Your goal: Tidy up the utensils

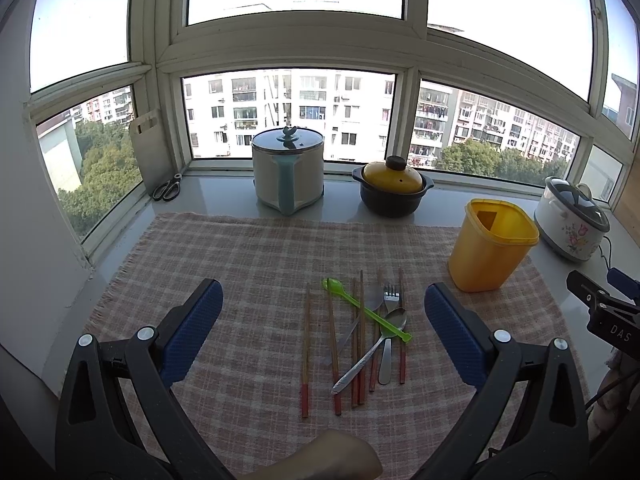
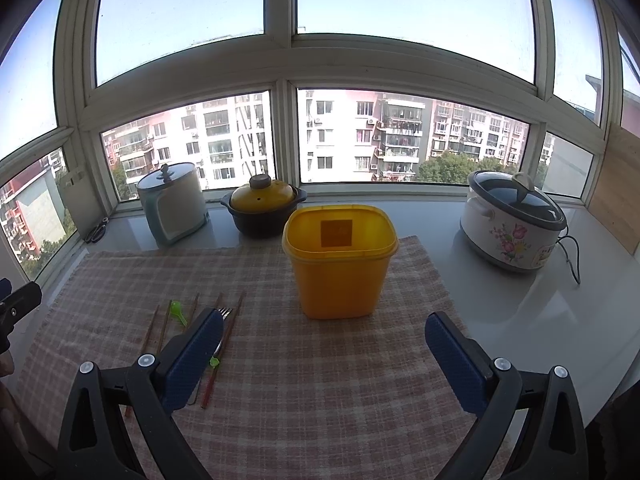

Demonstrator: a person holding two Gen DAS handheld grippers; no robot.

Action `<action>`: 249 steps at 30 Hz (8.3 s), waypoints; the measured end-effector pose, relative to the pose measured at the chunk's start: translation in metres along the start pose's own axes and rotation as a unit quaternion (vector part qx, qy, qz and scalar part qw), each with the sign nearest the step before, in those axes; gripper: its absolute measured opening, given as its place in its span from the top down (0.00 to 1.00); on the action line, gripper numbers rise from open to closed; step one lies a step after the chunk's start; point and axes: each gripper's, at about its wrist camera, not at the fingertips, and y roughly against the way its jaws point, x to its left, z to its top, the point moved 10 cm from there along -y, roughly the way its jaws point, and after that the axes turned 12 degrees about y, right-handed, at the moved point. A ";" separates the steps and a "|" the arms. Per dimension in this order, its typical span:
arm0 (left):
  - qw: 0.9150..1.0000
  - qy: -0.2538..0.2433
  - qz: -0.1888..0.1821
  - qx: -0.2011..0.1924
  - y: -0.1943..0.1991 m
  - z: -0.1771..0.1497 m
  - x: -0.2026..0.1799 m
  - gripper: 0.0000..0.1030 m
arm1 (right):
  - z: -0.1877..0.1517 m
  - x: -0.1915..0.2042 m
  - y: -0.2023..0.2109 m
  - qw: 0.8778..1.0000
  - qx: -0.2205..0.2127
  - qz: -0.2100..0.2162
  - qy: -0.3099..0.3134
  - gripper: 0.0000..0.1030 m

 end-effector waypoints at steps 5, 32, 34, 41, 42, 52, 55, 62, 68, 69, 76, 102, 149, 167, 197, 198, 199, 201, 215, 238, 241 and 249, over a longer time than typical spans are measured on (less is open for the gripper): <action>1.000 0.000 0.001 0.000 0.000 0.000 0.000 0.00 | 0.001 0.000 -0.001 1.000 0.000 0.001 -0.001 0.01; 1.000 0.000 0.002 0.002 0.000 -0.002 -0.005 0.00 | 0.000 0.000 -0.001 1.000 0.002 0.002 -0.002 0.01; 1.000 0.000 0.001 0.002 0.000 -0.002 -0.005 0.00 | -0.001 0.001 -0.002 1.000 0.002 0.003 -0.003 0.01; 1.000 0.000 0.001 0.002 0.000 -0.002 -0.005 0.00 | -0.003 0.002 -0.003 1.000 0.003 0.004 -0.004 0.01; 1.000 0.001 0.001 0.002 0.000 -0.002 -0.005 0.00 | -0.003 0.002 -0.004 1.000 0.004 0.004 -0.004 0.01; 1.000 0.000 -0.001 0.006 -0.004 -0.007 -0.009 0.00 | 0.001 0.000 -0.005 1.000 0.005 0.002 -0.006 0.01; 1.000 0.003 0.000 0.012 -0.011 -0.008 -0.007 0.00 | 0.002 0.000 -0.008 1.000 0.008 0.003 -0.005 0.01; 0.999 0.013 0.007 0.037 -0.033 -0.011 0.009 0.00 | 0.001 0.004 -0.019 1.000 0.022 0.007 -0.002 0.01; 0.998 0.006 0.002 0.063 -0.052 -0.021 0.023 0.00 | 0.000 0.014 -0.027 0.999 0.028 0.016 0.008 0.02; 0.998 0.003 0.000 0.065 -0.054 -0.022 0.025 0.00 | 0.000 0.015 -0.029 0.999 0.030 0.018 0.010 0.04; 0.992 0.027 -0.022 0.121 -0.082 -0.046 0.050 0.25 | -0.002 0.026 -0.041 0.999 0.021 0.029 0.022 0.05; 0.957 0.089 -0.069 0.266 -0.177 -0.106 0.060 0.83 | -0.008 0.111 -0.120 0.970 0.113 0.214 0.025 0.40; 0.952 0.071 -0.060 0.293 -0.232 -0.120 0.051 0.92 | -0.037 0.235 -0.244 0.905 0.305 0.295 0.038 0.83; 0.950 0.106 -0.072 0.283 -0.220 -0.115 0.062 0.95 | -0.026 0.235 -0.233 0.915 0.273 0.293 0.055 0.94; 0.973 0.123 -0.123 0.150 -0.129 -0.031 0.016 0.96 | 0.044 0.176 -0.127 0.951 0.091 0.288 0.062 0.97; 0.974 0.122 -0.126 0.146 -0.126 -0.027 0.011 0.96 | 0.047 0.171 -0.122 0.952 0.085 0.288 0.059 0.97; 0.974 0.122 -0.130 0.140 -0.124 -0.023 0.006 0.96 | 0.050 0.166 -0.118 0.953 0.080 0.286 0.057 0.97; 0.974 0.119 -0.139 0.130 -0.119 -0.015 -0.006 0.96 | 0.058 0.155 -0.110 0.955 0.067 0.284 0.052 0.97; 0.971 0.095 -0.201 0.089 -0.122 0.032 -0.105 0.96 | 0.108 0.056 -0.069 0.968 -0.005 0.249 0.030 0.97; 0.966 0.065 -0.244 0.046 -0.175 0.092 -0.260 0.96 | 0.177 -0.073 -0.091 0.979 -0.061 0.193 -0.014 0.97; 0.968 0.064 -0.237 0.046 -0.191 0.090 -0.269 0.96 | 0.180 -0.082 -0.100 0.980 -0.062 0.189 -0.015 0.97; 0.971 0.065 -0.225 0.046 -0.226 0.079 -0.283 0.96 | 0.174 -0.096 -0.139 0.982 -0.038 0.183 -0.017 0.97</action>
